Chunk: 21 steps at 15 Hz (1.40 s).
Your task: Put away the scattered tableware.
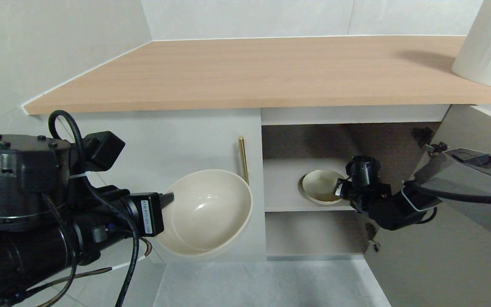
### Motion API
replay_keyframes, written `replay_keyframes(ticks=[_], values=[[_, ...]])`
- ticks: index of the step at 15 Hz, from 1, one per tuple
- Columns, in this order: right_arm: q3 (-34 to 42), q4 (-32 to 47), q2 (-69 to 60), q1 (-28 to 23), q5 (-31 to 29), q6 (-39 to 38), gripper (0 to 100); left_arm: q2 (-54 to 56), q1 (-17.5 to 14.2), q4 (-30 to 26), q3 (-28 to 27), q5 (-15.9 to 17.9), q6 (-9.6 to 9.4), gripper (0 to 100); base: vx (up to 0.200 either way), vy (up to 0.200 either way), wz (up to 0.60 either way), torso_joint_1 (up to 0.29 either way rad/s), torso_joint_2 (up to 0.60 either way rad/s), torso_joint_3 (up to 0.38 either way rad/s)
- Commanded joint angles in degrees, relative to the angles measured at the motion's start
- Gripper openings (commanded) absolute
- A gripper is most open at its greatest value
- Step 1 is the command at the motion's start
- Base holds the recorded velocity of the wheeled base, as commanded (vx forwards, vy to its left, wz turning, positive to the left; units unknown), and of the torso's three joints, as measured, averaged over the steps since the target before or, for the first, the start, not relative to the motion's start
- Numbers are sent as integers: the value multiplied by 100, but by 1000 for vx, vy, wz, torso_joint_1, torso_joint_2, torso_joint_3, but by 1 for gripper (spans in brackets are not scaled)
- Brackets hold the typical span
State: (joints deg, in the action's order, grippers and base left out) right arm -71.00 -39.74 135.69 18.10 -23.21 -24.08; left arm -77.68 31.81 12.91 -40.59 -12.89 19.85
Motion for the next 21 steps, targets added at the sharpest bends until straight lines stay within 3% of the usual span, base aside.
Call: replay_keyframes(ticks=[1,5,6,10,12,14,17,18,21], values=[[-72,10,71,-9,1,-1,0,-10,1,1,-1,-3,2,0,0,0,0,0,0,0],[-142,19,89,-26,1,-1,0,-19,1,1,-1,-3,2,0,0,0,0,0,0,0],[-142,19,89,-26,1,-1,100,-19,1,1,-1,-3,2,0,0,0,0,0,0,0],[-72,-7,-157,-26,-34,-80,100,-19,1,10,-10,-3,2,0,0,0,0,0,0,0],[315,45,-746,-17,36,-71,100,-90,10,19,-10,-3,2,0,0,0,0,0,0,0],[886,230,-1599,238,528,-53,100,-230,45,27,-36,-3,2,0,0,0,0,0,0,0],[1211,2102,-2961,712,1433,140,100,-415,326,27,-124,-21,-7,0,0,0,0,0,0,0],[1167,3078,-3559,932,1794,158,100,-582,572,27,-150,-39,-7,0,0,0,0,0,0,0],[1194,3983,-4605,1468,2260,184,100,-1048,818,45,-150,-65,-42,0,0,0,0,0,0,0]])
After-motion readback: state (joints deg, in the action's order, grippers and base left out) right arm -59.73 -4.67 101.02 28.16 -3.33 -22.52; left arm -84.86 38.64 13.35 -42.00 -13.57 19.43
